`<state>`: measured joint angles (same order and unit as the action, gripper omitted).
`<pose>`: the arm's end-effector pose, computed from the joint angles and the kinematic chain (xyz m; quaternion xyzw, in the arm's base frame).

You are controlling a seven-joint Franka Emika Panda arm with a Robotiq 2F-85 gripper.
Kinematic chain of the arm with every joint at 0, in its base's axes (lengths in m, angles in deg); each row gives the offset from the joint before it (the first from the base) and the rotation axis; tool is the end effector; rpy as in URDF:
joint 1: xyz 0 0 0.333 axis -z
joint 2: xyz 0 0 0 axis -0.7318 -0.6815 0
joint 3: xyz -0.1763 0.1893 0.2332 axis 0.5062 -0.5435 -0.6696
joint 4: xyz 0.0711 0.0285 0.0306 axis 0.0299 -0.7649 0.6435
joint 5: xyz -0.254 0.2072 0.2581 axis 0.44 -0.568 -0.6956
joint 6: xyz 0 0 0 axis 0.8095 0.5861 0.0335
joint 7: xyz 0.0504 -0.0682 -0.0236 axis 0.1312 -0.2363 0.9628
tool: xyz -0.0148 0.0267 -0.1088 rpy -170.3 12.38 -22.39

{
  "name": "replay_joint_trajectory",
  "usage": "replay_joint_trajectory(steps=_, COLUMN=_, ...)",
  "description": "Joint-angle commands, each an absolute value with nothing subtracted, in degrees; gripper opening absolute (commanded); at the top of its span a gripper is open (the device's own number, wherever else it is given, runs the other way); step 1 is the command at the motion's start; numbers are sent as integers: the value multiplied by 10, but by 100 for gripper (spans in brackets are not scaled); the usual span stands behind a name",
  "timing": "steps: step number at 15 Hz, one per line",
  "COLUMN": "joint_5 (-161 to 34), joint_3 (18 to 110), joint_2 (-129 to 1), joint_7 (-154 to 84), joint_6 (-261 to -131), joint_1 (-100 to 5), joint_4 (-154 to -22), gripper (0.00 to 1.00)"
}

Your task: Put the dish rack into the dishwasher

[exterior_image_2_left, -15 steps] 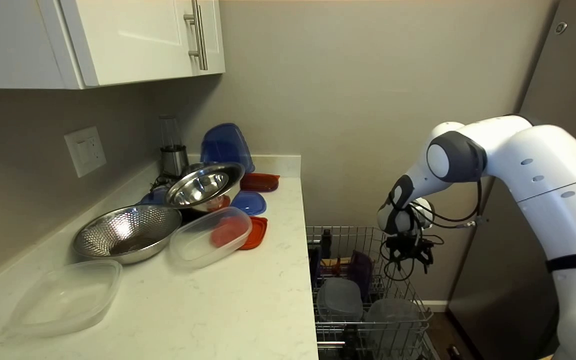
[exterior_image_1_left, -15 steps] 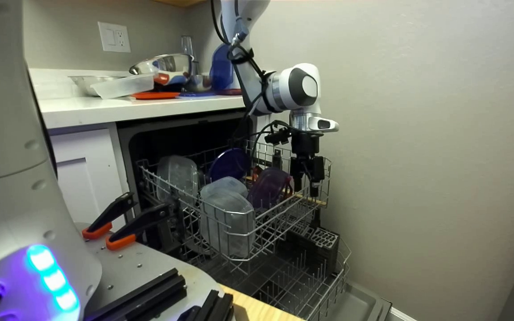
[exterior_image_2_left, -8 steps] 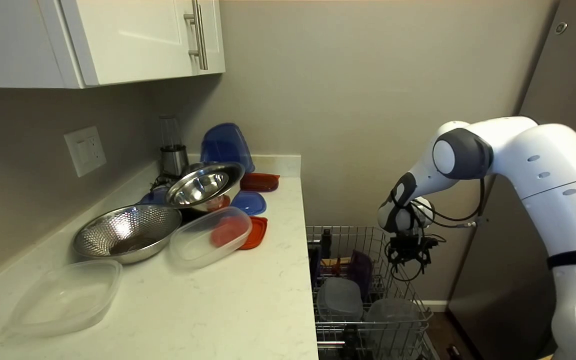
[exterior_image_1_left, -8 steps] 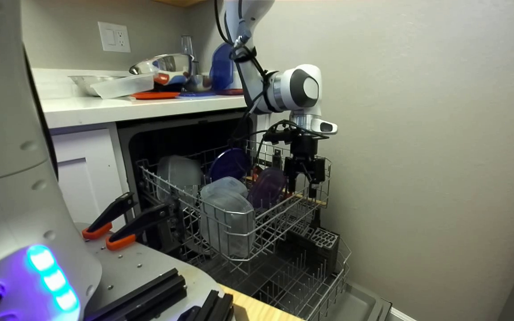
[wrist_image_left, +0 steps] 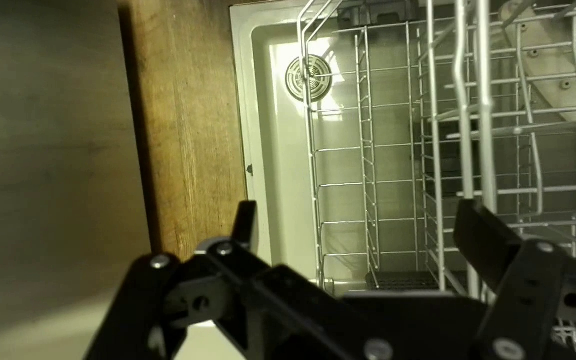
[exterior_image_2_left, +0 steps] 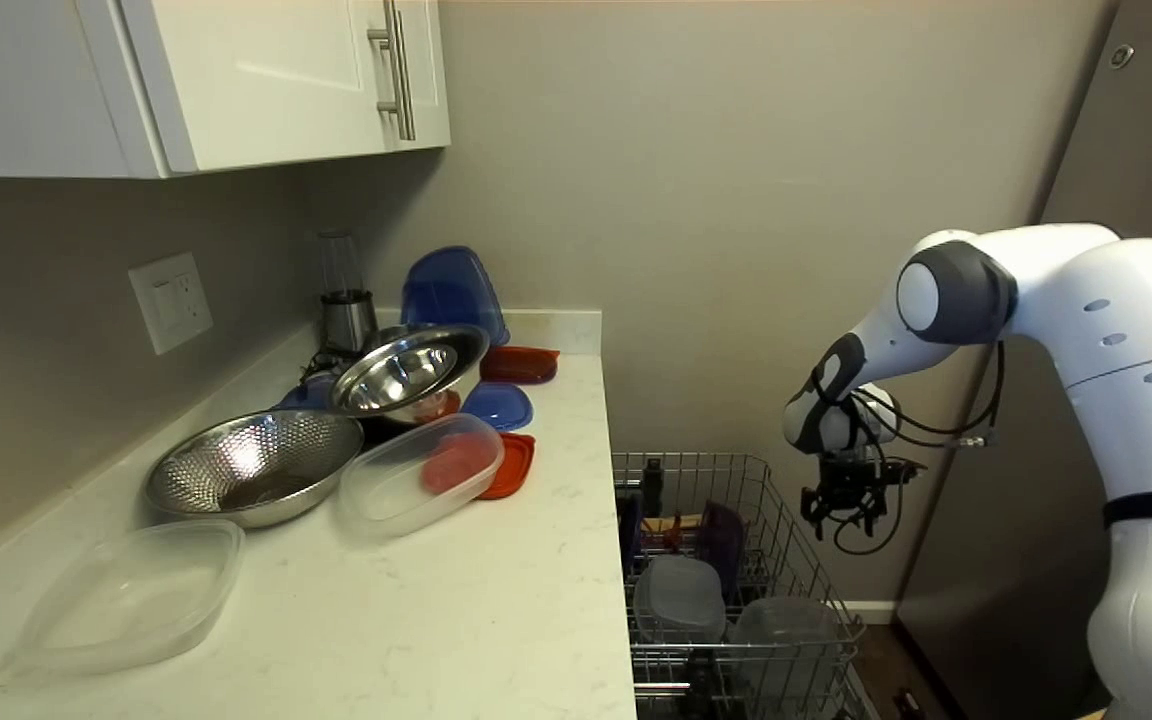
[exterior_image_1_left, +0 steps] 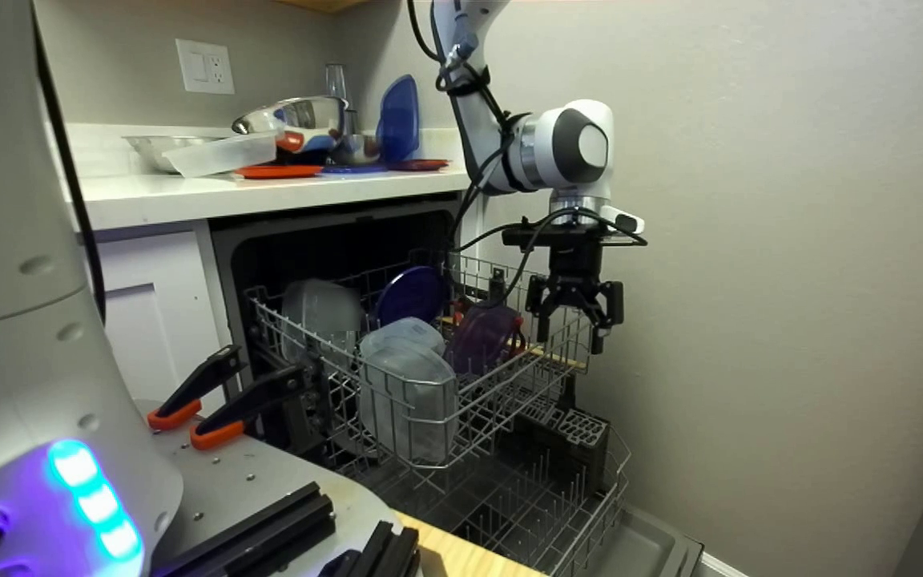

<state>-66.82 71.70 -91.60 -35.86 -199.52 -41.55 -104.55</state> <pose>0.5949 -0.1846 0.0810 0.9741 -0.1796 -0.1246 0.0575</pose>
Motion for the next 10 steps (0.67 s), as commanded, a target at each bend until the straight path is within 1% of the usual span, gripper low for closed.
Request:
replay_joint_trajectory(steps=1, joint_5=-628, joint_3=731, joint_2=-888, joint_7=-350, joint_6=-1996, joint_1=-412, joint_4=-1073, gripper=100)
replay_joint_trajectory(steps=4, joint_5=-600, joint_3=763, joint_2=-909, joint_7=-429, joint_6=-2014, joint_1=-446, joint_4=-1061, gripper=100)
replay_joint_trajectory(steps=10, joint_5=-623, joint_3=752, joint_2=-951, joint_7=-510, joint_6=-2093, joint_1=-462, joint_4=-1044, gripper=100)
